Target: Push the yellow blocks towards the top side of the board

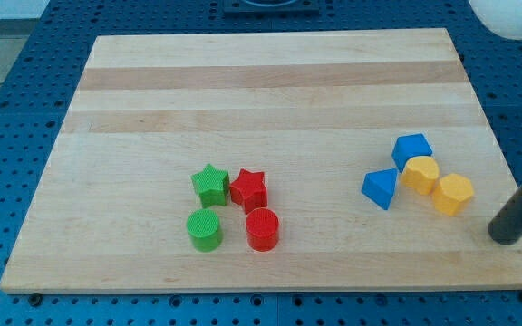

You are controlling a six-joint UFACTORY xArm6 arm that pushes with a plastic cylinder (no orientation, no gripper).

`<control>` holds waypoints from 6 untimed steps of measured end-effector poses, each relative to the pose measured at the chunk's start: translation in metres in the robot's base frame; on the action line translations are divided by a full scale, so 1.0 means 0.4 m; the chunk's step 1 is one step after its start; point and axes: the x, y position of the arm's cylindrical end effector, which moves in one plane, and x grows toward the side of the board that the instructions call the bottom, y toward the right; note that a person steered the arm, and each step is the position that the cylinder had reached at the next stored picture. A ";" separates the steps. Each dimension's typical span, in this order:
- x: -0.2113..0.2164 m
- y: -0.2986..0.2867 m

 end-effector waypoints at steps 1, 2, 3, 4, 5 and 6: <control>0.000 -0.049; -0.011 -0.013; -0.041 0.002; -0.093 -0.048; -0.150 -0.113; -0.203 -0.236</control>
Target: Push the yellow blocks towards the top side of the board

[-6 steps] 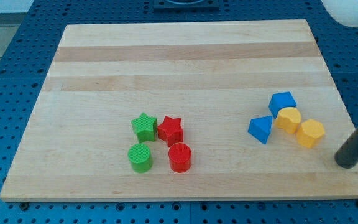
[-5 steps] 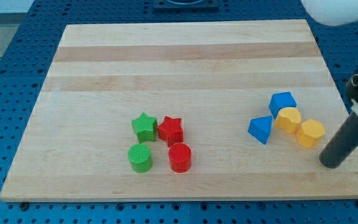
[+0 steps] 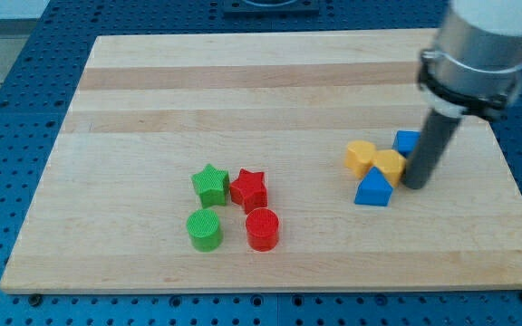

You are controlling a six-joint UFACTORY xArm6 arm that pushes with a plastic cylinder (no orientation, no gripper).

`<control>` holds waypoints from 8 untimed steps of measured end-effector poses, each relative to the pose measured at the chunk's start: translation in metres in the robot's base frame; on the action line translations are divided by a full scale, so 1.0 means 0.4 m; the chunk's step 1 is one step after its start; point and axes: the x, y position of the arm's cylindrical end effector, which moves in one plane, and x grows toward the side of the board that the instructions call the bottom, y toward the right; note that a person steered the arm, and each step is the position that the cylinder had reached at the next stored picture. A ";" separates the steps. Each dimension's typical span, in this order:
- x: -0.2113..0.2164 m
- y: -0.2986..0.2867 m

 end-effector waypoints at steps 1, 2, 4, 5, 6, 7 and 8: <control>-0.039 -0.113; -0.076 -0.217; -0.169 -0.495; -0.224 -0.582; -0.267 -0.653; -0.259 -0.676; -0.073 -0.692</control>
